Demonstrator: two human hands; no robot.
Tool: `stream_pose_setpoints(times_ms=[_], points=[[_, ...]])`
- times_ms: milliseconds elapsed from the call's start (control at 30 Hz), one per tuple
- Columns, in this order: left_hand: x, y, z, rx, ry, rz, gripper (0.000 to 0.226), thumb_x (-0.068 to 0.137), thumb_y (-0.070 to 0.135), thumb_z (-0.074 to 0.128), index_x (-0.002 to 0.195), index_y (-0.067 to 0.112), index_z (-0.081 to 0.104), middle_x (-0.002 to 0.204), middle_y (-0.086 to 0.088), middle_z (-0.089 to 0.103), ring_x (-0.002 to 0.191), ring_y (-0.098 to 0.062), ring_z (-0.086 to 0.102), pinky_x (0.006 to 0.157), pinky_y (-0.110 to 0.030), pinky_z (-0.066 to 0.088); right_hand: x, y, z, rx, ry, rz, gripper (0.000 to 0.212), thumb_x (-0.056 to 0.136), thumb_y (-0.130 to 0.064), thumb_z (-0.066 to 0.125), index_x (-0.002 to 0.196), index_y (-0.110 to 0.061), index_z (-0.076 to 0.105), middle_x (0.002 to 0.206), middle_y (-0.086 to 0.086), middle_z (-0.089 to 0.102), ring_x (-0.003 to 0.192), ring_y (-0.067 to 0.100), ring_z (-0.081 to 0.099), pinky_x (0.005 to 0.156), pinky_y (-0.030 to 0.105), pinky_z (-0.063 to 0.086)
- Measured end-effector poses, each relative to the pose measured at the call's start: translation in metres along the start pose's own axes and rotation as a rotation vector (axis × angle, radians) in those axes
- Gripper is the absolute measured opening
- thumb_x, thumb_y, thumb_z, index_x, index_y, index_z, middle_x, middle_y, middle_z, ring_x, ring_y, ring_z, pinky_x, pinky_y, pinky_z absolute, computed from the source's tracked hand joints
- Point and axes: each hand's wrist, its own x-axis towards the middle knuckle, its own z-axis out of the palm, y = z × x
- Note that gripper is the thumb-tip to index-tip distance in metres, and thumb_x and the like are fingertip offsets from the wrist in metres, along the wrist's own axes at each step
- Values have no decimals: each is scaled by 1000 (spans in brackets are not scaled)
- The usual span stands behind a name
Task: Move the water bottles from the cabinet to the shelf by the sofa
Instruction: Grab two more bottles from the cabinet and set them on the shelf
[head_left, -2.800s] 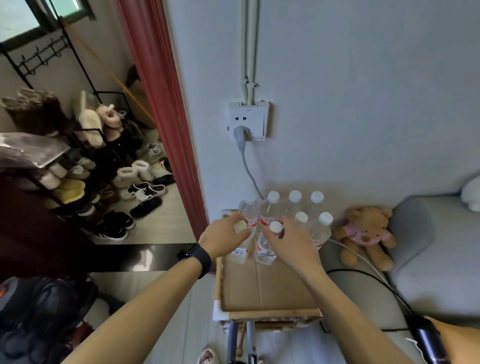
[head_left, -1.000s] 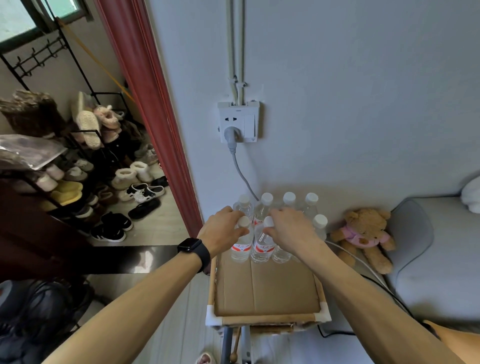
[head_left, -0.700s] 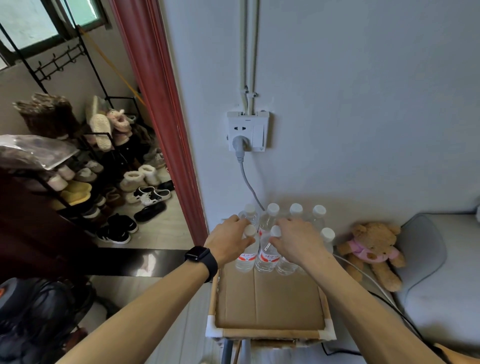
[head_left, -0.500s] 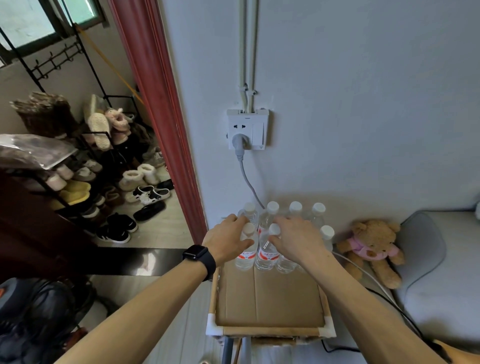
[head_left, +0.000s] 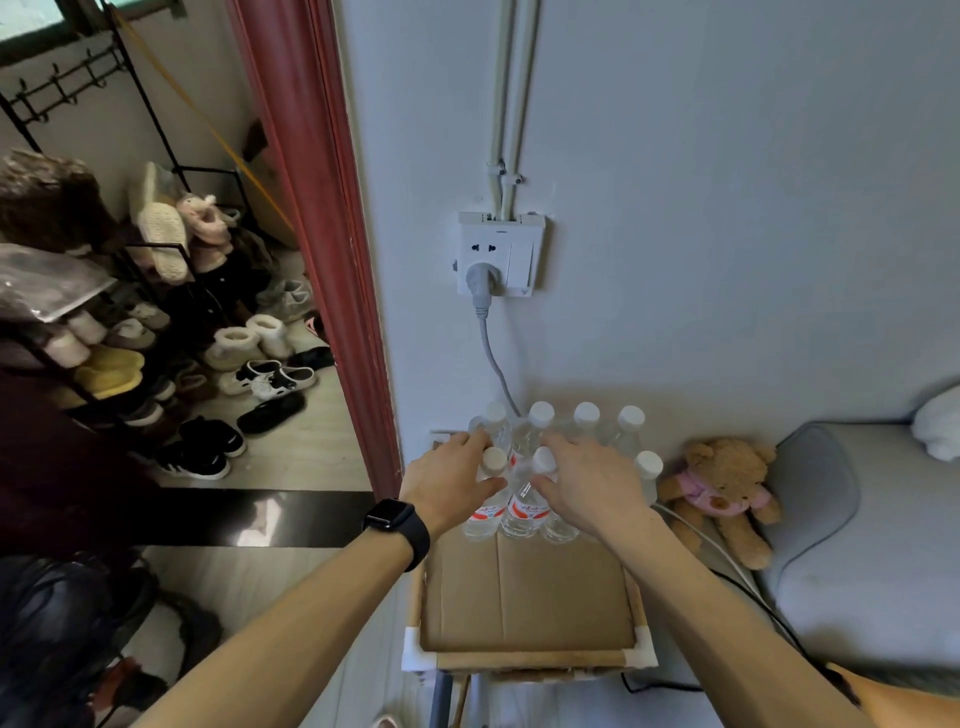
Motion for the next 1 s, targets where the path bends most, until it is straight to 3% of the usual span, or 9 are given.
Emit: stream_pose_setpoints(times_ms=[133, 267, 600, 833, 1000], points=[[0, -10, 0, -77, -19, 38, 37, 87, 52, 62, 114, 29, 50, 111, 5, 63, 94, -18, 61, 79, -41, 53, -2, -3, 4, -3, 17, 9, 36, 94, -43, 50, 125, -24, 46, 112, 3, 63, 94, 33, 63, 67, 39, 47], [1, -7, 1, -135, -30, 72, 35, 89, 47, 64, 115, 29, 50, 115, 3, 60, 98, -20, 60, 82, -40, 52, -2, -6, 5, 8, 27, 46, 39, 95, -41, 51, 129, -24, 45, 112, 4, 64, 96, 32, 63, 74, 41, 53], [5, -9, -5, -105, -46, 82, 35, 89, 46, 64, 117, 29, 51, 106, 6, 57, 89, -16, 59, 81, -39, 53, -9, -2, 3, 59, 63, 70, 37, 97, -41, 45, 131, -27, 48, 109, 4, 66, 95, 29, 63, 75, 40, 53], [-4, 4, -4, -95, -24, 11, 45, 90, 47, 63, 129, 31, 47, 119, 9, 56, 90, -10, 59, 75, -25, 46, -8, 7, 1, 97, 63, 18, 34, 97, -42, 40, 125, -25, 48, 104, 8, 67, 91, 31, 63, 66, 36, 42], [-13, 12, -5, -176, -36, -115, 70, 82, 53, 68, 142, 34, 37, 135, 9, 52, 113, -10, 58, 95, -35, 51, -14, 24, 5, 198, 137, -94, 38, 97, -44, 40, 132, -28, 44, 99, 5, 67, 86, 31, 64, 61, 36, 38]])
